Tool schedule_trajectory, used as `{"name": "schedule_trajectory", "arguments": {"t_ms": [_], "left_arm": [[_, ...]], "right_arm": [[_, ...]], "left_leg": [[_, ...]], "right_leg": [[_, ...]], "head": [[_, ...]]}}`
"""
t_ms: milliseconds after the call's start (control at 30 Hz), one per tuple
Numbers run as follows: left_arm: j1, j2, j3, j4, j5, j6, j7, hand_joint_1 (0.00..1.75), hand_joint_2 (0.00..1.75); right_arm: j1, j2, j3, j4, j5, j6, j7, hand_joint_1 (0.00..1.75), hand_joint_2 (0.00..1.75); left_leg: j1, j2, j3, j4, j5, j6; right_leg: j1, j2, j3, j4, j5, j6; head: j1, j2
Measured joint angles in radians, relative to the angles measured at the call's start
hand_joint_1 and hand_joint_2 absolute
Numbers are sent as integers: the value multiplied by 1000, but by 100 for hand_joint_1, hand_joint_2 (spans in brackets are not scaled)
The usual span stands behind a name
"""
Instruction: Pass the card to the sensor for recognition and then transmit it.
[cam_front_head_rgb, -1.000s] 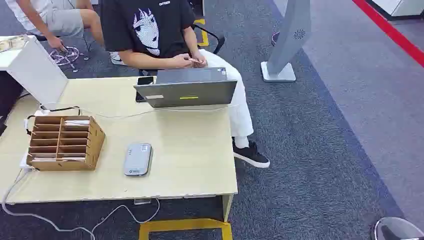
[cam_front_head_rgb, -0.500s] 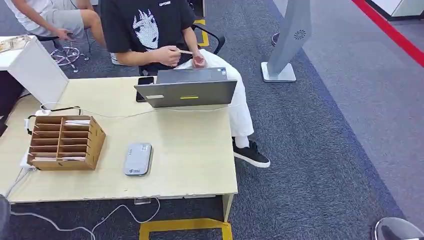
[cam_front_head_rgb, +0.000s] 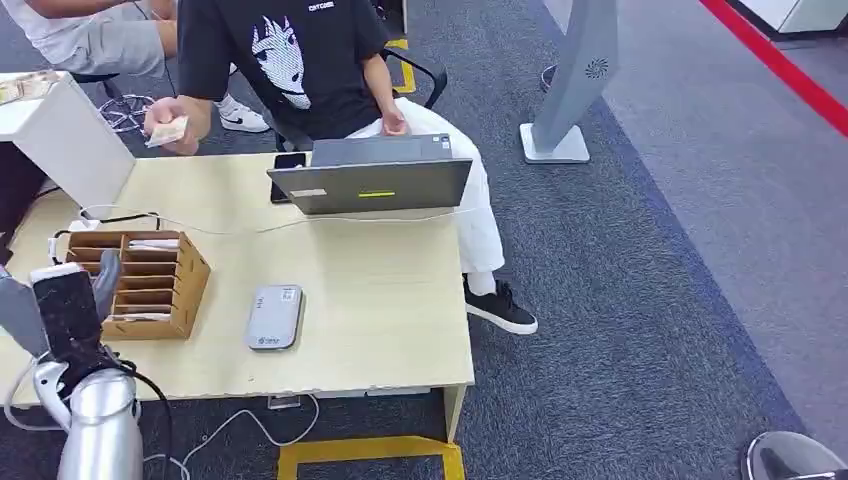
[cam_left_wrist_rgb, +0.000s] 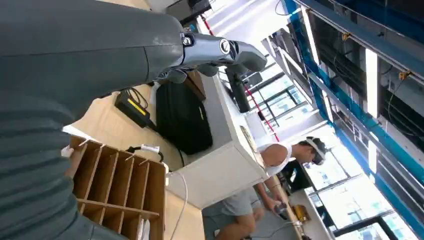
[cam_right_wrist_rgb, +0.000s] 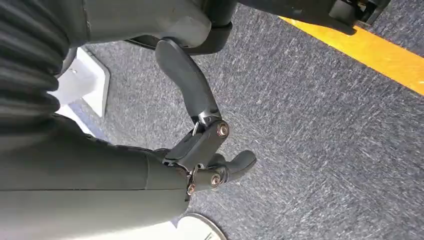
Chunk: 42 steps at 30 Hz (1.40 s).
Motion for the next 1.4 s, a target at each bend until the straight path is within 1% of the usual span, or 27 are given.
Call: {"name": "schedule_trajectory", "arguments": {"t_ms": [133,200,300,367,467,600,800,1100,1133,1167,1267,1400], "left_arm": [[-76,1,-27,125,-49,43,3,0,175],[-112,-3,-38,185,-50,58,-15,0,175],[-144,-15,-47,248,-40,80,-59,0,175],[-153,-21,-51,273,-38,85,-66,0,175],[-160,-28,-59,294,-45,91,-82,0,175],[-160,-40,-74,299,-94,97,-111,0,175],[-159,-56,-89,299,-103,99,-112,0,175],[-159,-62,-96,299,-103,99,-112,0,175],[-159,-61,-97,299,-102,100,-112,9,175],[-159,-61,-98,299,-100,99,-111,175,175],[-155,-62,-98,299,-97,100,-113,175,175],[-149,-68,-83,299,-116,100,-131,175,175]], "right_arm": [[-9,0,0,0,1,7,-5,0,175],[-13,0,0,0,1,7,-8,0,175],[-17,0,-1,0,0,7,-11,0,175],[-17,0,-1,0,0,7,-11,0,175],[-17,0,-2,0,0,7,-15,0,175],[-17,0,-2,0,1,6,-16,0,175],[-17,0,-2,0,2,5,-16,0,175],[-17,0,-2,0,2,5,-16,0,175],[-17,0,-3,0,3,5,-16,0,175],[-17,0,-2,0,4,5,-16,0,175],[-17,0,-3,0,4,2,-16,0,175],[-17,0,-3,0,3,-1,-16,0,175]], "left_leg": [[0,0,-1,0,0,1],[0,0,-1,0,1,1],[0,0,-1,0,1,1],[0,0,-2,0,1,1],[0,0,-3,0,1,1],[0,0,-4,0,1,1],[0,0,-4,0,1,1],[0,0,-4,0,1,1],[0,0,-4,0,1,1],[0,0,-4,0,1,1],[0,0,-4,0,1,1],[0,0,-5,0,1,1]], "right_leg": [[0,0,-1,0,0,0],[0,0,-2,0,1,-1],[0,0,-2,0,1,-1],[0,1,-2,0,1,-1],[0,0,-3,0,1,-1],[0,0,-4,0,1,-1],[0,0,-4,0,1,-1],[0,0,-4,0,1,-1],[0,0,-4,0,1,-1],[0,0,-4,0,1,-1],[0,0,-4,0,1,-1],[0,0,-4,0,1,-1]], "head": [[0,0],[0,0],[0,0],[0,0],[0,0],[0,0],[0,0],[0,0],[0,0],[0,0],[0,0],[0,0]]}}
